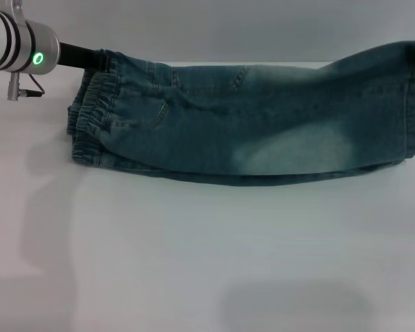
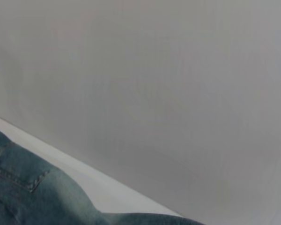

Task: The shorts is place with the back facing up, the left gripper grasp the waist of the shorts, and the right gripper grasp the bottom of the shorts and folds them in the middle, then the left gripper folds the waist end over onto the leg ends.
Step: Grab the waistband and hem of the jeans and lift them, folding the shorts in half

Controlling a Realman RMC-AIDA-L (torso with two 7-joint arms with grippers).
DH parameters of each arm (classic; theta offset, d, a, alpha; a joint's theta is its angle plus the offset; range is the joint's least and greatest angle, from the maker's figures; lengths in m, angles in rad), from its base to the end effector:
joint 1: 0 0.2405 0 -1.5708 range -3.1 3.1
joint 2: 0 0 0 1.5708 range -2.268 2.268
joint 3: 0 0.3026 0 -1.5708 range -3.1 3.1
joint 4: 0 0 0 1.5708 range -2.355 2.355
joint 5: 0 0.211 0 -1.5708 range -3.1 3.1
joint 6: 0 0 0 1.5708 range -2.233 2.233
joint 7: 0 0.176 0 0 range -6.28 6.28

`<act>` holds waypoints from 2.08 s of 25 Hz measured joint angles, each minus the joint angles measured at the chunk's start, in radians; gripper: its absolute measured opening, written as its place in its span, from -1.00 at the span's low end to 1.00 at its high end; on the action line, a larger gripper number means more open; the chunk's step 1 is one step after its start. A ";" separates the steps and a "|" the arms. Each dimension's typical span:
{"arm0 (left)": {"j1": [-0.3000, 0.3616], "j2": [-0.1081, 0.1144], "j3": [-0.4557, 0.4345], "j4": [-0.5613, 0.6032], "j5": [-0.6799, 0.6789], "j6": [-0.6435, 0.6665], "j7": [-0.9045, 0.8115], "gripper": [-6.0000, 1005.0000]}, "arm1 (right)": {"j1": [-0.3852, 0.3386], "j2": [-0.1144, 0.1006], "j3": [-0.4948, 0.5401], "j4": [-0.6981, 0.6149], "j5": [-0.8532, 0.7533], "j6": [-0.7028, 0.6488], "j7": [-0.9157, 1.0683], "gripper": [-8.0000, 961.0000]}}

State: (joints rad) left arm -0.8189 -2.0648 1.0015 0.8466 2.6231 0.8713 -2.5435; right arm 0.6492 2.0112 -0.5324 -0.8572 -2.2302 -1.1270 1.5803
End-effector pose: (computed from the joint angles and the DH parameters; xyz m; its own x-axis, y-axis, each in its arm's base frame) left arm -0.2465 0.5203 -0.0174 0.6572 0.6647 0.3553 0.6979 -0.3586 -0.6199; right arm 0.3170 0.4739 0.0616 0.8578 -0.3429 -0.3828 -0.5139 -0.5583 -0.6513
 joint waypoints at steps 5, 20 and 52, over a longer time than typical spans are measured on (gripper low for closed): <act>0.010 0.000 0.000 0.000 -0.008 -0.011 0.000 -0.90 | 0.015 0.001 -0.002 0.003 0.014 0.019 -0.005 -0.99; 0.037 0.003 0.003 0.009 -0.009 -0.024 0.005 -0.90 | 0.013 0.003 -0.015 0.061 0.020 0.106 -0.005 -0.99; 0.057 0.003 0.038 0.011 -0.012 -0.055 -0.003 -0.59 | 0.039 0.011 -0.120 0.135 0.011 0.230 -0.015 -0.68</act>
State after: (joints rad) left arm -0.7623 -2.0615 1.0400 0.8573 2.6114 0.8166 -2.5461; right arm 0.6885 2.0226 -0.6527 -0.7224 -2.2190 -0.8973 1.5655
